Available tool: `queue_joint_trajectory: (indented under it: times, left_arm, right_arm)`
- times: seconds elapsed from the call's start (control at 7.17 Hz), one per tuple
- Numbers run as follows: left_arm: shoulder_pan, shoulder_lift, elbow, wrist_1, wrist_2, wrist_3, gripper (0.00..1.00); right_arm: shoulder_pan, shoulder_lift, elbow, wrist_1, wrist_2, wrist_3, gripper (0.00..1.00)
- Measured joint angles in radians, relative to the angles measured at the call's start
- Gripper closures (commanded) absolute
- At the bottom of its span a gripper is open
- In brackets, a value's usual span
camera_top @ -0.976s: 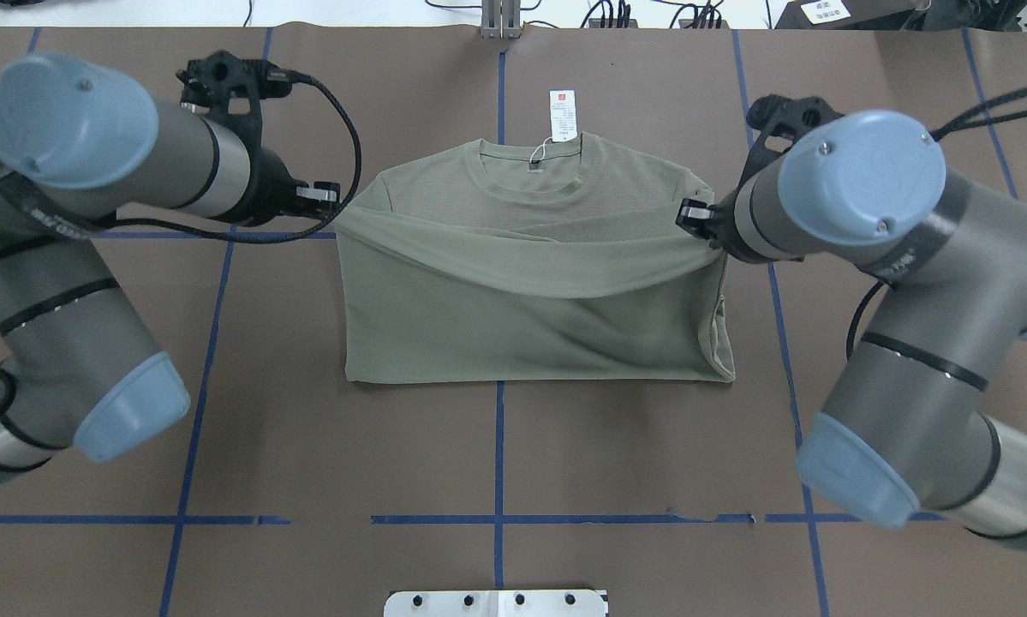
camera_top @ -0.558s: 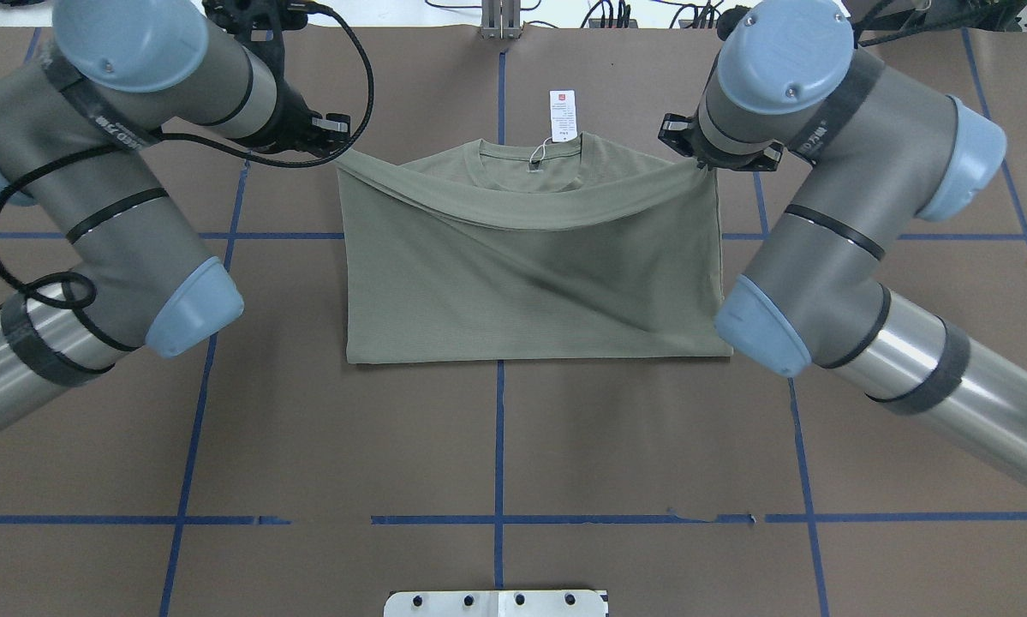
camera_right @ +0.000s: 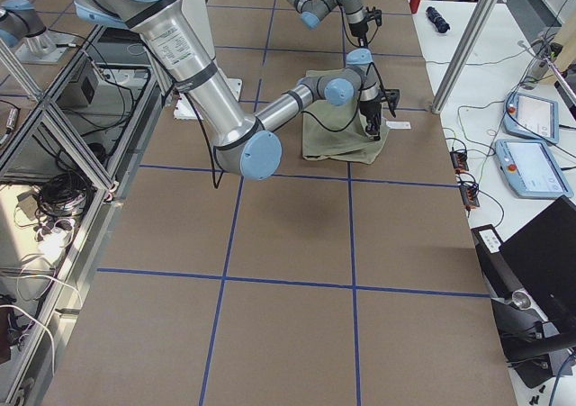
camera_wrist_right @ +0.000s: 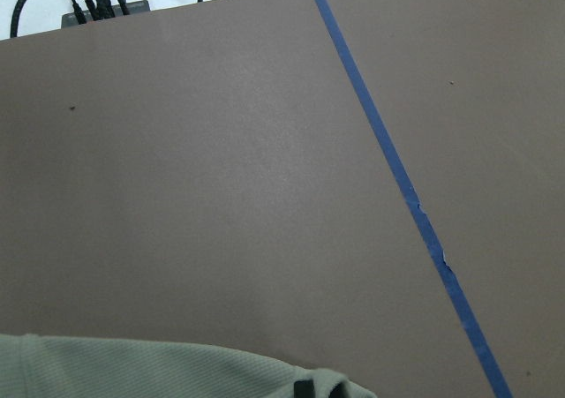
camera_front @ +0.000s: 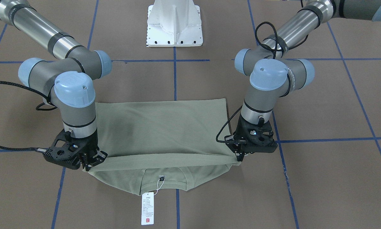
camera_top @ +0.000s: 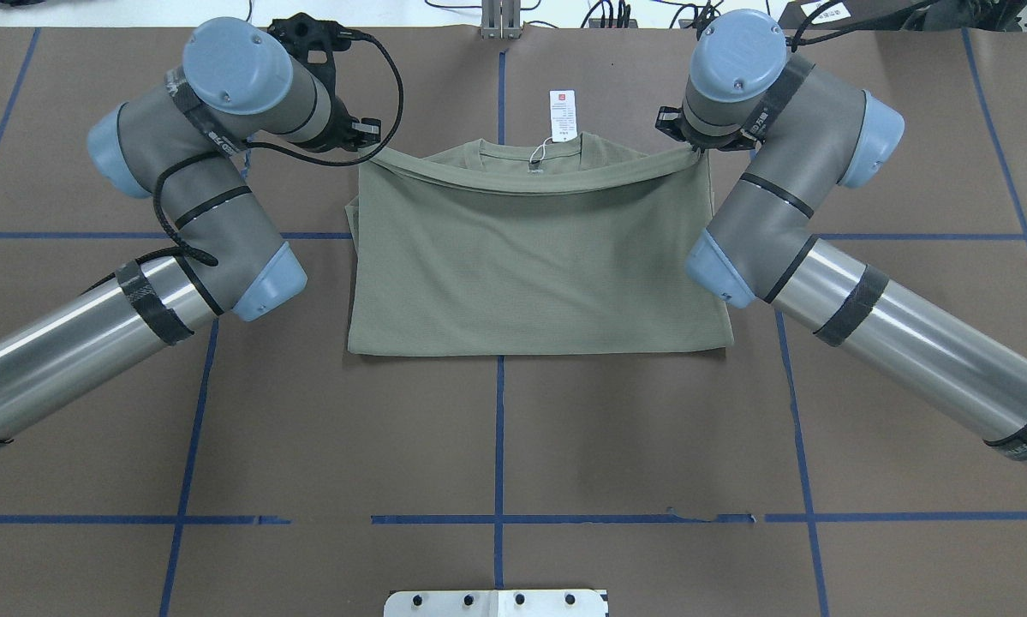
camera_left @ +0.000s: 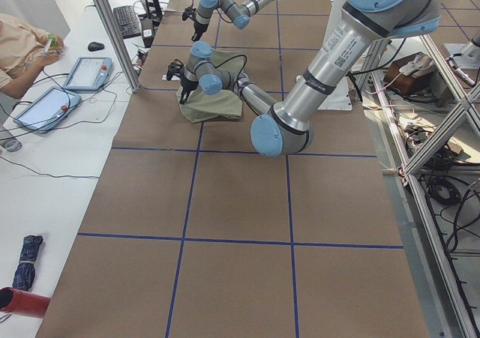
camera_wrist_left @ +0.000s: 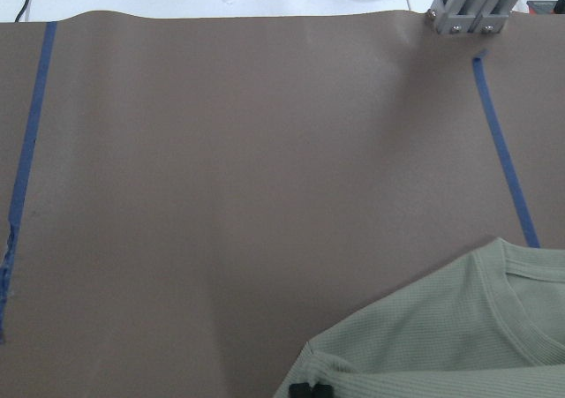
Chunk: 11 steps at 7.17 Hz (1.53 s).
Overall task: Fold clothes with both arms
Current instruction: 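Lift the hem corners with both grippers and fold them over toward the collar, then release the hem near the collar and draw the left gripper back, then grasp the folded shirt's edge with the left gripper and drag it toward the left arm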
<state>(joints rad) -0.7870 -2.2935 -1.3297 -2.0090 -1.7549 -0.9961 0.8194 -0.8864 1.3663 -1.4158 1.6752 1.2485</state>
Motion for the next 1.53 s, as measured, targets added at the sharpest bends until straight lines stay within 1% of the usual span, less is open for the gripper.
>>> queue_joint_trajectory:
  times: [0.14, 0.28, 0.42, 0.56, 0.7, 0.84, 0.98, 1.12, 1.25, 1.39, 1.53]
  left_arm:
    - [0.018, -0.001, 0.016, -0.009, 0.008, -0.001, 0.57]
    - [0.03, 0.0, 0.02, -0.012, 0.011, 0.0, 0.01]
    - [0.035, 0.005, 0.015, -0.012, 0.011, 0.013, 0.0]
    - [0.036, 0.03, -0.025, -0.012, 0.006, 0.049, 0.0]
    - [0.038, 0.084, -0.112, -0.013, -0.007, 0.091, 0.0]
    - [0.047, 0.16, -0.222, -0.014, -0.023, 0.108, 0.0]
    - [0.078, 0.238, -0.32, -0.017, -0.029, 0.082, 0.08]
    - [0.129, 0.298, -0.376, -0.046, -0.022, 0.021, 0.19]
    - [0.194, 0.35, -0.391, -0.128, 0.002, -0.057, 0.24]
    - [0.251, 0.39, -0.378, -0.216, 0.039, -0.126, 0.31]
    - [0.287, 0.404, -0.356, -0.266, 0.07, -0.174, 0.35]
  right_arm:
    - [-0.009, 0.001, -0.015, 0.008, -0.002, -0.006, 0.33]
    - [-0.02, 0.0, -0.02, 0.012, -0.003, -0.006, 0.0]
    - [-0.029, -0.004, -0.02, 0.026, -0.003, -0.007, 0.0]
    - [-0.033, -0.008, -0.013, 0.048, 0.001, -0.016, 0.0]
    - [-0.033, -0.01, -0.002, 0.061, 0.008, -0.041, 0.0]
    - [-0.032, -0.012, 0.01, 0.068, 0.013, -0.07, 0.0]
    - [-0.031, -0.016, 0.021, 0.071, 0.015, -0.084, 0.0]
    - [-0.031, -0.021, 0.03, 0.073, 0.015, -0.089, 0.0]
    - [-0.03, -0.024, 0.036, 0.073, 0.015, -0.091, 0.0]
    - [-0.03, -0.026, 0.039, 0.073, 0.015, -0.092, 0.0]
    - [-0.03, -0.026, 0.04, 0.073, 0.015, -0.093, 0.0]
